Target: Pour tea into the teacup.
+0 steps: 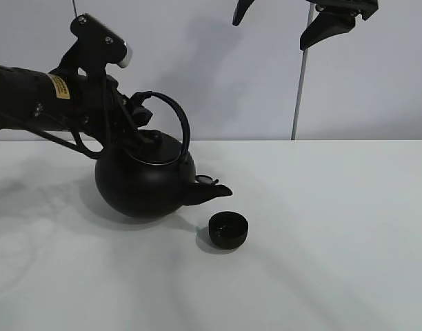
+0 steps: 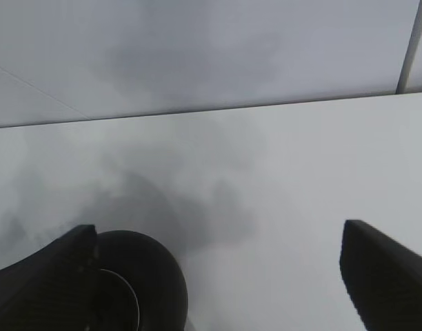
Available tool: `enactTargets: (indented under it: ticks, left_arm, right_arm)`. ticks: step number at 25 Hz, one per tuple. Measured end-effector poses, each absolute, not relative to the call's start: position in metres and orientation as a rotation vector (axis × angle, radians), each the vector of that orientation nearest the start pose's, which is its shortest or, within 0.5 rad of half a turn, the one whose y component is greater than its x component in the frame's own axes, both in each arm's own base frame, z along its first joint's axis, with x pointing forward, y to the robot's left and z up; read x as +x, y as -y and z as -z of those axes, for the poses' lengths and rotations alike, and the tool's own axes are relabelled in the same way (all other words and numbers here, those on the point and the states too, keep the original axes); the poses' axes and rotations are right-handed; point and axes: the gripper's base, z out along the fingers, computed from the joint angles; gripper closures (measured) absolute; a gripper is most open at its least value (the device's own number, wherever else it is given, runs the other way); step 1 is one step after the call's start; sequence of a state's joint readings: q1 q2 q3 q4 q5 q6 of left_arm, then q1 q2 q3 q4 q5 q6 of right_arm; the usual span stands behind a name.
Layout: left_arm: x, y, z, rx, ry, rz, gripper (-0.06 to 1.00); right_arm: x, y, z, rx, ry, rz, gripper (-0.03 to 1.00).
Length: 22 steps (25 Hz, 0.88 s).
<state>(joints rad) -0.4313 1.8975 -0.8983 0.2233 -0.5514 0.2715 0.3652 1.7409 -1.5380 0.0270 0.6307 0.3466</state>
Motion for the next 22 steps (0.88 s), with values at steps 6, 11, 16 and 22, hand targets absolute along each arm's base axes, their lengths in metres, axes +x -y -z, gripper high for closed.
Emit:
enactTargets:
  ticks: [6,11,16,22]
  left_arm:
    - [0.3426,0.1698,-0.1603,0.928,-1.704,0.079,0.84]
    - [0.3420,0.1708,-0.1602,0.952,-1.693,0.077,0.84]
    - [0.3419,0.1709,-0.1602,0.962,-1.688,0.070,0.85]
    - [0.3419,0.1709,-0.1602,0.968,-1.684,0.066,0.85]
  right_arm:
    - [0.3771,-0.1457,-0.3258,-0.004,-2.349,-0.386,0.31]
    - [0.3771,-0.1457,-0.3259,-0.004,-2.348,-0.386,0.31]
    - [0.3771,-0.1457,-0.3259,-0.004,-2.348,-0.386,0.31]
    - [0.3771,-0.1457,-0.3259,-0.004,-2.348,-0.386,0.31]
